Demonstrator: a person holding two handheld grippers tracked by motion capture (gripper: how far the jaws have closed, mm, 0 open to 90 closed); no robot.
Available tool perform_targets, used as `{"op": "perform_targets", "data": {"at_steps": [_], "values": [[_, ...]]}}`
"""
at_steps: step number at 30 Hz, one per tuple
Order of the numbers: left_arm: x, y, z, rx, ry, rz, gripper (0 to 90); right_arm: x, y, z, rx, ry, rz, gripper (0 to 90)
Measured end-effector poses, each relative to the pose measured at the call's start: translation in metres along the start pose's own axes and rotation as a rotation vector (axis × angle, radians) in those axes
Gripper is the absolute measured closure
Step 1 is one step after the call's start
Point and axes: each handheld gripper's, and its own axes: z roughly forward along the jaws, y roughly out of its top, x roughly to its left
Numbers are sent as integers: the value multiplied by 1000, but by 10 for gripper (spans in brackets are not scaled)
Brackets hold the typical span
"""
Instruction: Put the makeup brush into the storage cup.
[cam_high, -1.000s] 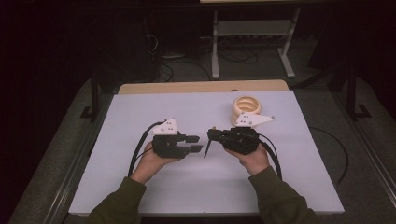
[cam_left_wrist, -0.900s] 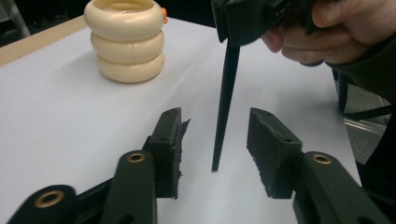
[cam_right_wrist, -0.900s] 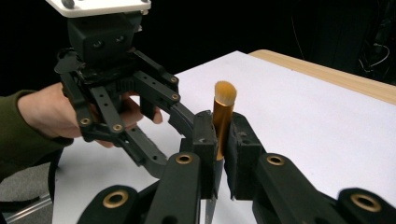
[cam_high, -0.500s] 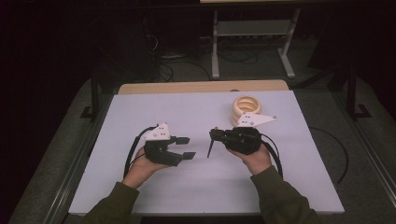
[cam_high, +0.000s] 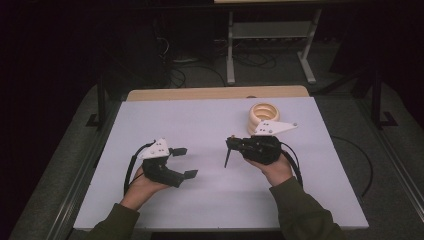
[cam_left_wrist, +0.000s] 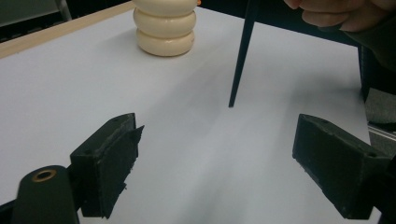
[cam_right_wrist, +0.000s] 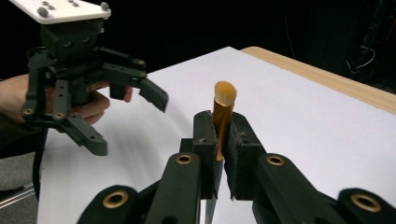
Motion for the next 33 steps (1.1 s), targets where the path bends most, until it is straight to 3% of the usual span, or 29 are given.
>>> {"op": "perform_targets", "data": {"at_steps": [14,22,33], "values": [[0,-19,-22,-38,94,-35,18,-12,12,-9,8,-33,-12,825],[-3,-26,-34,-66,126,-26,18,-16,15,-8,32,-41,-18,825],[-4,-39,-51,-94,160,-45,18,-24,17,-5,47,-43,-14,824]]}}
